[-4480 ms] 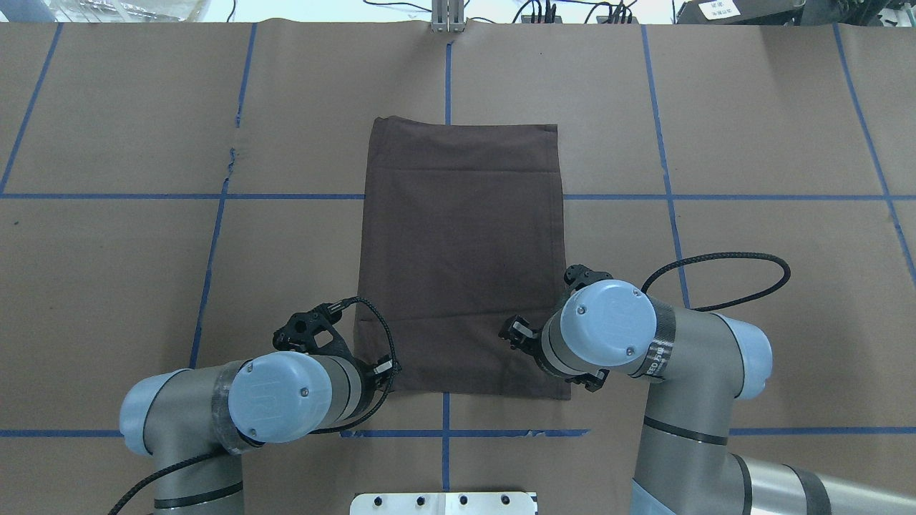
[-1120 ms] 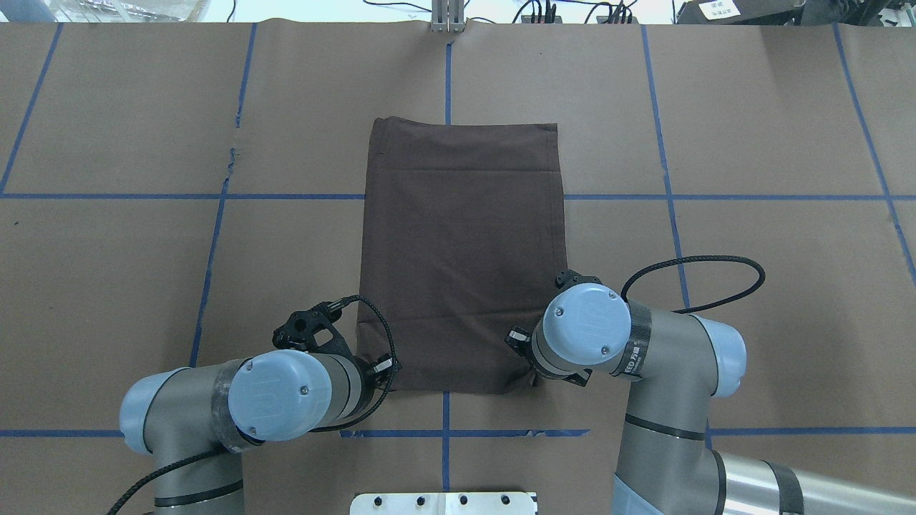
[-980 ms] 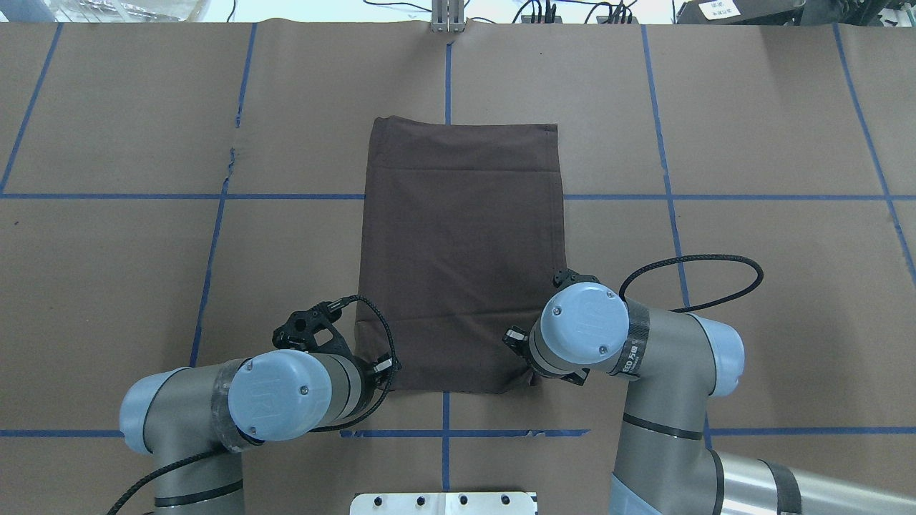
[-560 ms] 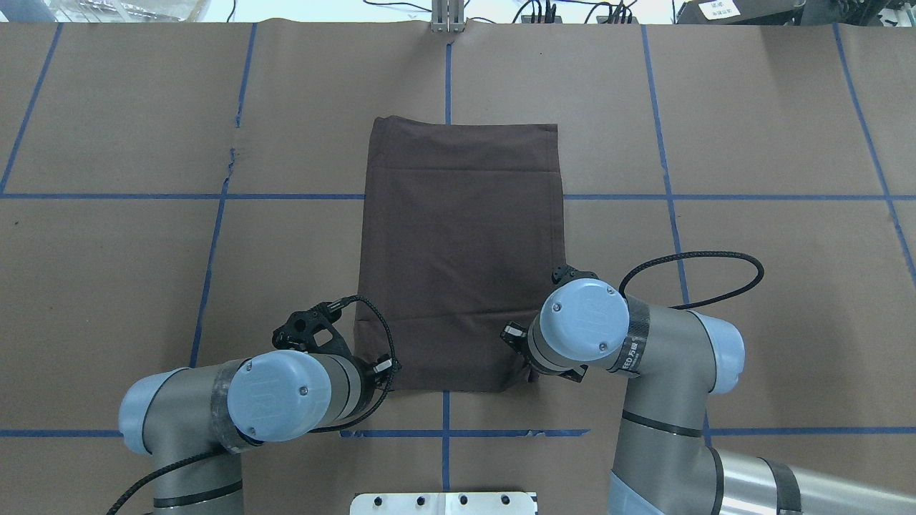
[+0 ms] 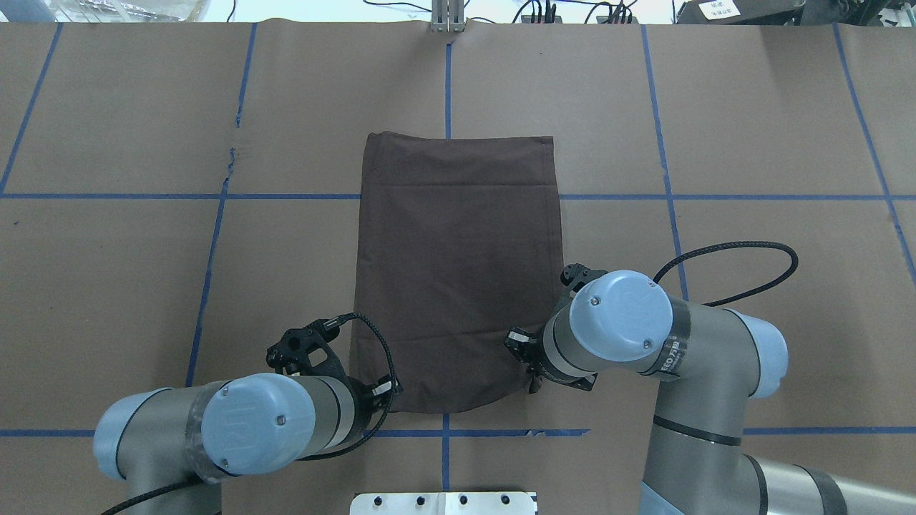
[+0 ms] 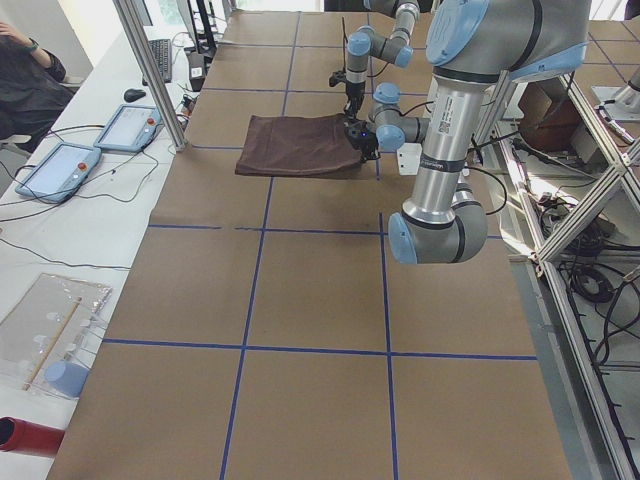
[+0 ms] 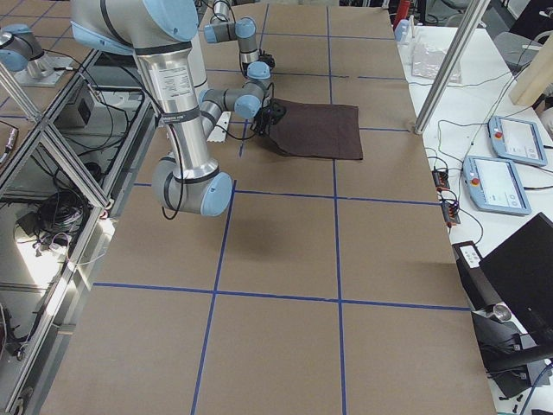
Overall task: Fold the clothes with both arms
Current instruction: 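Lift the near edge with both grippers and fold it away from the robot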
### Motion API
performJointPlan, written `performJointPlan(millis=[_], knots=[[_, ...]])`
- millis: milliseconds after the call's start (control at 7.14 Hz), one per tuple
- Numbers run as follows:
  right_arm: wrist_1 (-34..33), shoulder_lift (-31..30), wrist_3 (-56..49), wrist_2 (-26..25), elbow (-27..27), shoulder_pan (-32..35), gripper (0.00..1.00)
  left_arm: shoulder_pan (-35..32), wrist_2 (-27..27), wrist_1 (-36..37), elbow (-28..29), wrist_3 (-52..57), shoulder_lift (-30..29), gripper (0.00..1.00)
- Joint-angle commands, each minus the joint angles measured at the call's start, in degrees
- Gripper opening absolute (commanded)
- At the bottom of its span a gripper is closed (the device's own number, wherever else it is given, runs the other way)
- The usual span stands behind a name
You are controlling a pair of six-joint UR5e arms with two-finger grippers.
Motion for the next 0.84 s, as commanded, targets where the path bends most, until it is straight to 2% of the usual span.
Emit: performJointPlan(millis=[0, 140, 420, 700], knots=[[0.13, -2.83, -0.13, 0.88, 4.16, -1.67, 0.00, 4.55, 0.03, 9.13, -8.67, -0.12, 0.59, 0.00], [0.21, -3.62, -0.22, 1.23, 5.30, -1.86, 0.00, 6.31, -0.05, 11.97, -11.25, -0.47, 0.59, 0.00], [0.21, -2.84, -0.30, 1.67, 4.80, -2.38, 0.00, 6.16, -0.23, 12.00, -11.01, 0.05, 0.16, 0.00], [0.74, -1.00, -4.34, 1.23, 3.83, 1.19, 0.00, 0.39, -0.40, 11.91, -10.57, 3.54, -0.89, 0.00]])
